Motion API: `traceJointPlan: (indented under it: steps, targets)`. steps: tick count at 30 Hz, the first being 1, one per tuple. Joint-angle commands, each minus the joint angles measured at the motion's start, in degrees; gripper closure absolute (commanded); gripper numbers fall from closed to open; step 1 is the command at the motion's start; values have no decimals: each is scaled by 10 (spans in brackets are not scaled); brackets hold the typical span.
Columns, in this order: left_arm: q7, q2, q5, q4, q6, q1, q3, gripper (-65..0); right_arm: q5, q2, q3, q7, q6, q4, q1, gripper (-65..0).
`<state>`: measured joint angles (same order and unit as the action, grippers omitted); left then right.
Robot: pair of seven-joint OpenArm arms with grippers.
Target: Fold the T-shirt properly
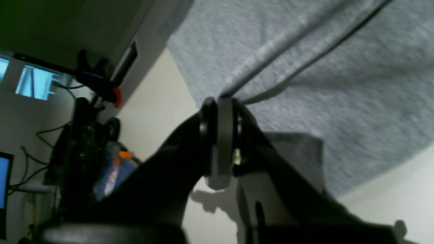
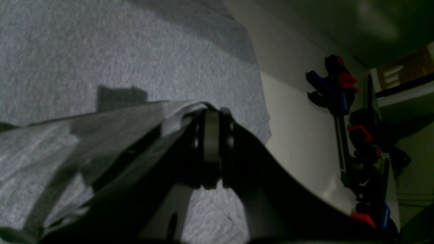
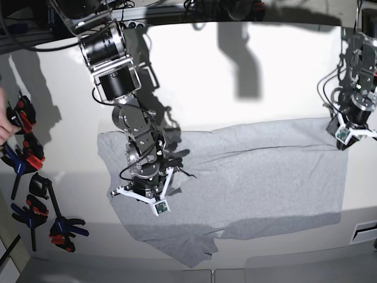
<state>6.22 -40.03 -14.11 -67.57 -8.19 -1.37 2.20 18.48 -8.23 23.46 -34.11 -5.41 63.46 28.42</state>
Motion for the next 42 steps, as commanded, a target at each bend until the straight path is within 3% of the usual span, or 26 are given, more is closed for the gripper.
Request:
traceJointPlan:
  steps: [1, 7, 12, 17, 22, 27, 31, 36, 42]
  targets:
    - [12, -14, 3, 6, 4, -19, -6, 0, 10, 2, -3, 13, -3, 9, 21, 0]
    - [22, -7, 2, 67, -12, -55, -6, 0, 10, 2, -3, 13, -3, 9, 21, 0]
    - [103, 12, 0, 89, -66, -55, -6, 0, 9, 1, -3, 28, 6, 9, 21, 0]
    - [106, 37, -35, 91, -66, -56, -6, 0, 9, 1, -3, 51, 33, 9, 21, 0]
    - [105, 40, -34, 91, -65, -56, -6, 0, 9, 1, -3, 80, 67, 7, 29, 0]
    - [104, 40, -35, 91, -63, -56, -6, 0, 9, 0, -3, 90, 67, 1, 39, 0]
    - [96, 40, -34, 91, -33, -56, -6, 0, 9, 0, -3, 108, 68, -33, 47, 0]
    - [106, 40, -31, 91, -32, -57, -6, 0, 8, 0, -3, 149, 67, -90, 52, 0]
    - [144, 40, 28, 91, -32, -58, -6, 0, 8, 18, -3, 184, 67, -145, 56, 0]
